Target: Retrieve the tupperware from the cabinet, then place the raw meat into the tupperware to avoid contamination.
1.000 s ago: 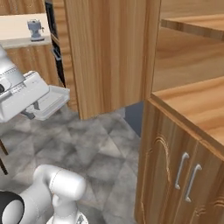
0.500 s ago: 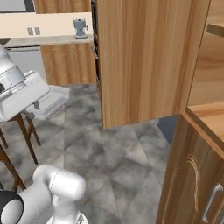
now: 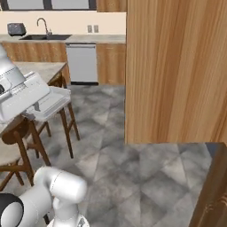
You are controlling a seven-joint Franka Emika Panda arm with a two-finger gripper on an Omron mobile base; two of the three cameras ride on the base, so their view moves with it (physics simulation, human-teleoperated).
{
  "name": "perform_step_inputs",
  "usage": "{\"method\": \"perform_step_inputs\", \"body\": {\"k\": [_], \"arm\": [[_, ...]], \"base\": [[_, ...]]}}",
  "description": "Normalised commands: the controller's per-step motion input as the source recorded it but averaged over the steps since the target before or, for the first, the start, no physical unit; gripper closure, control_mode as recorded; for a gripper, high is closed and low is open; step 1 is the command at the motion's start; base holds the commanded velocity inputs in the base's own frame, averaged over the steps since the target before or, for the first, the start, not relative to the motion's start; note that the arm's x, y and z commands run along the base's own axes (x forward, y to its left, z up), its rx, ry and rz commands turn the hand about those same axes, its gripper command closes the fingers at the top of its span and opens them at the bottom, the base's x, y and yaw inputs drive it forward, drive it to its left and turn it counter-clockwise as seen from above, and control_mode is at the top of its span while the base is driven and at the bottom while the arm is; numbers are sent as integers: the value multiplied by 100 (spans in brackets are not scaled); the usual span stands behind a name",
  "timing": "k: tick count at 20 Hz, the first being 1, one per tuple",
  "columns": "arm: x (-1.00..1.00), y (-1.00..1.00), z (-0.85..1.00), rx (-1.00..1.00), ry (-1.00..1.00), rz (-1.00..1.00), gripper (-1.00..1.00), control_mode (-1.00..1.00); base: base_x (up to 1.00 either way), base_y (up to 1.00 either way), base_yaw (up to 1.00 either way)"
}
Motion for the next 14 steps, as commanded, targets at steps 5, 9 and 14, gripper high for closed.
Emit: {"method": "perform_step_inputs", "body": {"k": [5,9,14], "arm": [[0,0,0,0,0,0,100,100],[0,0,0,0,0,0,100,100],[0,0,0,0,0,0,100,100]], "base": [[0,1,50],[1,0,50],[6,9,46]]}}
